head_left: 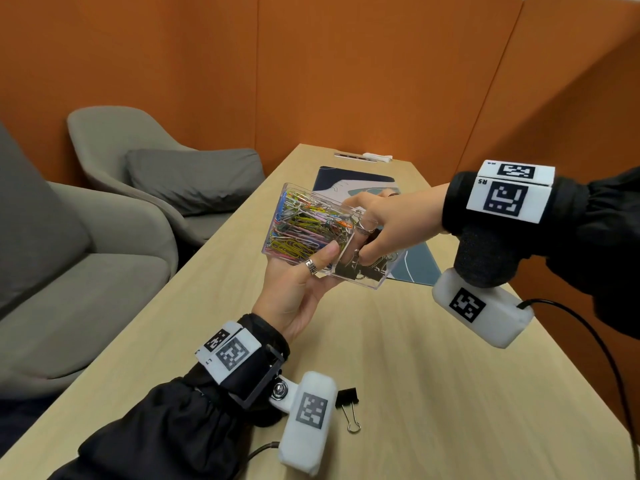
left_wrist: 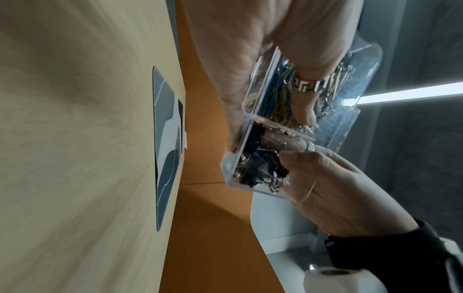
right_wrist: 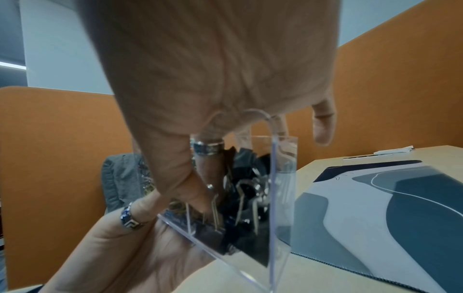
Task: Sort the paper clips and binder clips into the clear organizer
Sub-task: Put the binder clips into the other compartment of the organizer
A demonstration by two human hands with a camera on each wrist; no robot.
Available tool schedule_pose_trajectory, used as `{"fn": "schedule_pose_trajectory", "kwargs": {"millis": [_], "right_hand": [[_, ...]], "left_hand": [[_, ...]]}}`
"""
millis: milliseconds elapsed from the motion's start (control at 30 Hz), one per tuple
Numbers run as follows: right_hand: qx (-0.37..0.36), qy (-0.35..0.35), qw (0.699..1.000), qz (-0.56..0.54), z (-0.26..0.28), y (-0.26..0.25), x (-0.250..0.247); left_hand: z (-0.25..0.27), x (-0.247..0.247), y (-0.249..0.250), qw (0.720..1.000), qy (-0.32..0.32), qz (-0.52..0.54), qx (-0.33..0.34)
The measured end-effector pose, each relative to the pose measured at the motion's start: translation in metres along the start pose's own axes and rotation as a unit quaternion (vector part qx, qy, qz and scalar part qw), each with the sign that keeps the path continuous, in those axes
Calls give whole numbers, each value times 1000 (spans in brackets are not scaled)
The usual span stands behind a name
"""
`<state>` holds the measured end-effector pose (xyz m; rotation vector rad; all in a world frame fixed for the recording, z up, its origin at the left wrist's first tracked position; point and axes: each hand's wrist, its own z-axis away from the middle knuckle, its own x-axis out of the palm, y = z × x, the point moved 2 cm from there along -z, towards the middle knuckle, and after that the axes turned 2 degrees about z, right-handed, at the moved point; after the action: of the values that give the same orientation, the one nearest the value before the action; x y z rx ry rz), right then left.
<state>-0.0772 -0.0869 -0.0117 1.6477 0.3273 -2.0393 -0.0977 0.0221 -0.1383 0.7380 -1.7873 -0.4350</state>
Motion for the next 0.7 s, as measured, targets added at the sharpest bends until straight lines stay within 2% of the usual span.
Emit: {"fn": "schedule_pose_trajectory", "kwargs": {"millis": [533,700], "right_hand": [[24,-1,997,-69,5,-2,1],[17,0,999,-32,2,-1,3]], "left_hand": [[0,0,-2,1000,-2,-9,-6],[0,-1,-1,1000,1,-10,-4]]}}
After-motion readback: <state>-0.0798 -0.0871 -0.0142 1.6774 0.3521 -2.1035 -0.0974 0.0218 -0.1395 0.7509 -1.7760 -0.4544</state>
